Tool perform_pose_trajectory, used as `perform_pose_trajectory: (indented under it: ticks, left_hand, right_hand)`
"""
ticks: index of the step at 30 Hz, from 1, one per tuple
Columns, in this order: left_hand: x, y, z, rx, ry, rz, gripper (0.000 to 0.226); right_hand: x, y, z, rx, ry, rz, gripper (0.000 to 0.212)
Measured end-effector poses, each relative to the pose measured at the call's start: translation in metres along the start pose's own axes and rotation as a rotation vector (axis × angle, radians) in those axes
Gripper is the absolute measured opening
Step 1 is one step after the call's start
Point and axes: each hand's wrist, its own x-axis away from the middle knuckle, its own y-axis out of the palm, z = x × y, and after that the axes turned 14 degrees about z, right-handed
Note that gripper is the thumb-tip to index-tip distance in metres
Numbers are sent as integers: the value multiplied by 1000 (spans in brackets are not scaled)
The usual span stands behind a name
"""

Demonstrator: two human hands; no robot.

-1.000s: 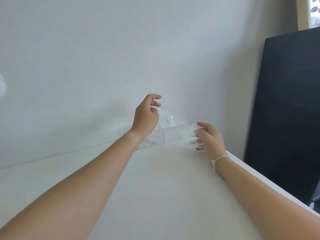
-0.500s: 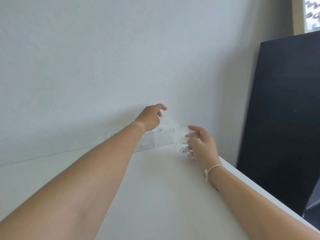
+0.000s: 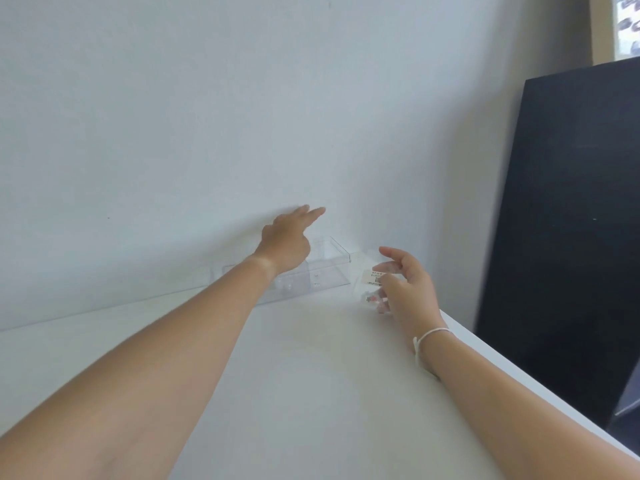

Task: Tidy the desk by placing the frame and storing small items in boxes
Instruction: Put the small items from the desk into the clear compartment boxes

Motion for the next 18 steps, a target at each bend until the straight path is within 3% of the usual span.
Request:
perform_pose_trajectory:
  ticks: [4, 10, 15, 18]
  left_hand:
    - [37, -21, -25, 152, -30, 387, 54]
    - [84, -28, -50, 6, -204, 578, 45]
    - [94, -30, -65, 226, -459, 513, 48]
    - [94, -28, -69, 308, -522, 463, 52]
  right_hand:
    - [2, 1, -1, 77, -91, -12, 48]
    - [0, 3, 2, 131, -164, 3, 61]
    - [0, 5, 3, 165, -203, 19, 73]
    - [-2, 6, 5, 191, -252, 10, 72]
